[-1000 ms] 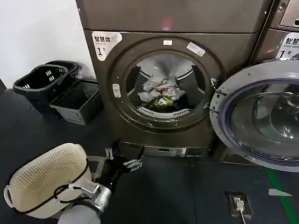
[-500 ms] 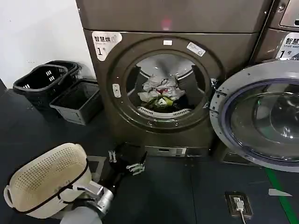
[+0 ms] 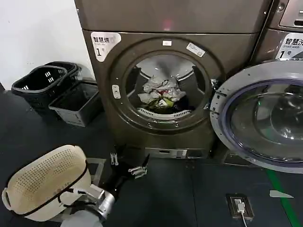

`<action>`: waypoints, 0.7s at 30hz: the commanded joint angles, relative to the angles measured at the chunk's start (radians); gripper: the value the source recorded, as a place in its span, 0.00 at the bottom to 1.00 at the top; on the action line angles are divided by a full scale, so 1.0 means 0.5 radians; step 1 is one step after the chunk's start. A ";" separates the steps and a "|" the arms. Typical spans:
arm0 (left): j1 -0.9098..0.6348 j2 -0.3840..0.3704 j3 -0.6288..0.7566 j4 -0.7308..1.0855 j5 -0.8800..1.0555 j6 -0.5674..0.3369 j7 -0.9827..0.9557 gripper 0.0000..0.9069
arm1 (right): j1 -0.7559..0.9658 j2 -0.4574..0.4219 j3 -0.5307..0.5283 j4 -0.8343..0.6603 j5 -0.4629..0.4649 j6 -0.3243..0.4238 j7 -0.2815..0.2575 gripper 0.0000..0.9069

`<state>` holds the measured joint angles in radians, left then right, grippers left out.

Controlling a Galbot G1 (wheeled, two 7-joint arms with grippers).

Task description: Grasp the clothes from the dryer.

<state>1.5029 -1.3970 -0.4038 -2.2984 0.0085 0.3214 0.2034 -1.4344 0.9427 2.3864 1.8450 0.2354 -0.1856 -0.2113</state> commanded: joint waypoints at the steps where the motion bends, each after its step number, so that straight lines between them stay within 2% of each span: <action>1: 0.004 -0.004 0.001 -0.006 0.002 -0.002 0.004 1.00 | 0.000 -0.002 0.002 0.001 0.000 0.000 -0.004 1.00; 21: 0.008 -0.014 0.007 -0.014 -0.003 -0.005 -0.001 1.00 | 0.008 0.005 -0.003 0.007 -0.015 0.005 -0.012 1.00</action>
<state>1.5076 -1.4035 -0.4010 -2.3068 0.0080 0.3193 0.2035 -1.4307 0.9448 2.3844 1.8478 0.2285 -0.1838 -0.2167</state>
